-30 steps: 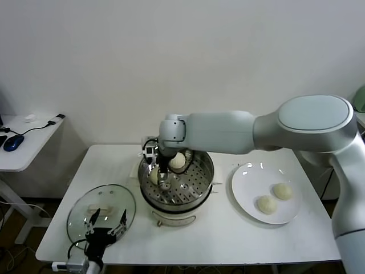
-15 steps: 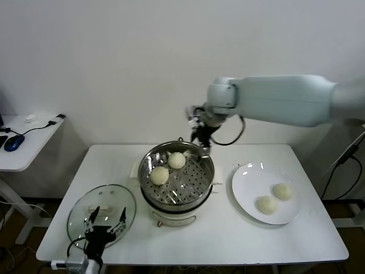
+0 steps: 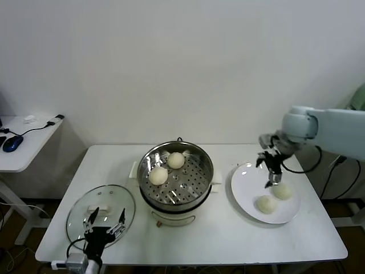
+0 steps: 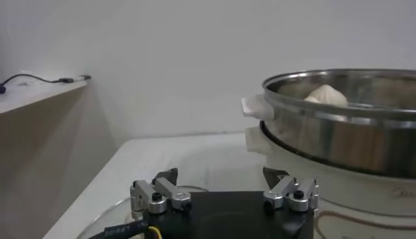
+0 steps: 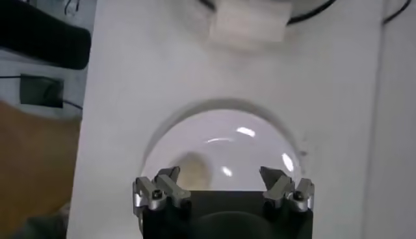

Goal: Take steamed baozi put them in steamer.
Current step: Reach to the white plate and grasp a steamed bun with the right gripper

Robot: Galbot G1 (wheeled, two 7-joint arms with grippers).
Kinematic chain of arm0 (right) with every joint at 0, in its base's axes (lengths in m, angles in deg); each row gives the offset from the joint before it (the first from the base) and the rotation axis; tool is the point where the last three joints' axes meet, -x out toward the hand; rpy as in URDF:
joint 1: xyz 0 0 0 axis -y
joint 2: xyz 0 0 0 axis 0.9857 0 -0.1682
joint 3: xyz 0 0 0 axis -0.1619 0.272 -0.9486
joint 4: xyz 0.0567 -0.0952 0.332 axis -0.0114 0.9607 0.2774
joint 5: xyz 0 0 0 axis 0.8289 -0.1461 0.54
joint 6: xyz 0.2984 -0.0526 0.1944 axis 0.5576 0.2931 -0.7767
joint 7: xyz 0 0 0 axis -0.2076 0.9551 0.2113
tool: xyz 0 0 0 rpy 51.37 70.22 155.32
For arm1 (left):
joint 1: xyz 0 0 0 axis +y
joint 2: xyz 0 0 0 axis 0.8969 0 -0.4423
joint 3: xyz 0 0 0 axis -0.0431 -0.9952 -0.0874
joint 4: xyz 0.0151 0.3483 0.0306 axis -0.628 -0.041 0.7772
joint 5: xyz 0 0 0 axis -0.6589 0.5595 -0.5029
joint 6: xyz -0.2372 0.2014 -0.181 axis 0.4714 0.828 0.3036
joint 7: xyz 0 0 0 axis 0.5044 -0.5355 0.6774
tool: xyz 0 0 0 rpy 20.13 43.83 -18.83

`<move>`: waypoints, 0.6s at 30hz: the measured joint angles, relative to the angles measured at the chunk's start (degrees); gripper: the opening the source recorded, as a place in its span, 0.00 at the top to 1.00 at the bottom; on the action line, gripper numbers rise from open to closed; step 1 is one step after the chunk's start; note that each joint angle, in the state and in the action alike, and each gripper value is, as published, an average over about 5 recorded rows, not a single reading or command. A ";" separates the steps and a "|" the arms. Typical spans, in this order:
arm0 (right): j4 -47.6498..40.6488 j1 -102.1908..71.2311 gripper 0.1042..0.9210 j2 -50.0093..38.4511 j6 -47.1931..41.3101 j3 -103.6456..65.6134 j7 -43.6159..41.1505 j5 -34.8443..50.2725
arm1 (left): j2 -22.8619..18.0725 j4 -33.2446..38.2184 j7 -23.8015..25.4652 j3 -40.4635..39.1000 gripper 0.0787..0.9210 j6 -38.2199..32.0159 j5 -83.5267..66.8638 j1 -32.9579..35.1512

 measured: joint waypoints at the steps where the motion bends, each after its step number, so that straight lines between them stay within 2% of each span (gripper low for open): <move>1: -0.38 -1.49 0.12 -0.57 -0.09 -0.78 0.12 -0.84 | -0.05 -0.08 -0.01 0.05 0.12 0.00 0.02 0.07; 18: -7.90 -20.85 0.12 -2.85 -2.07 -14.21 2.89 -8.32 | -0.24 -0.80 -0.17 0.22 0.12 -0.20 0.23 0.52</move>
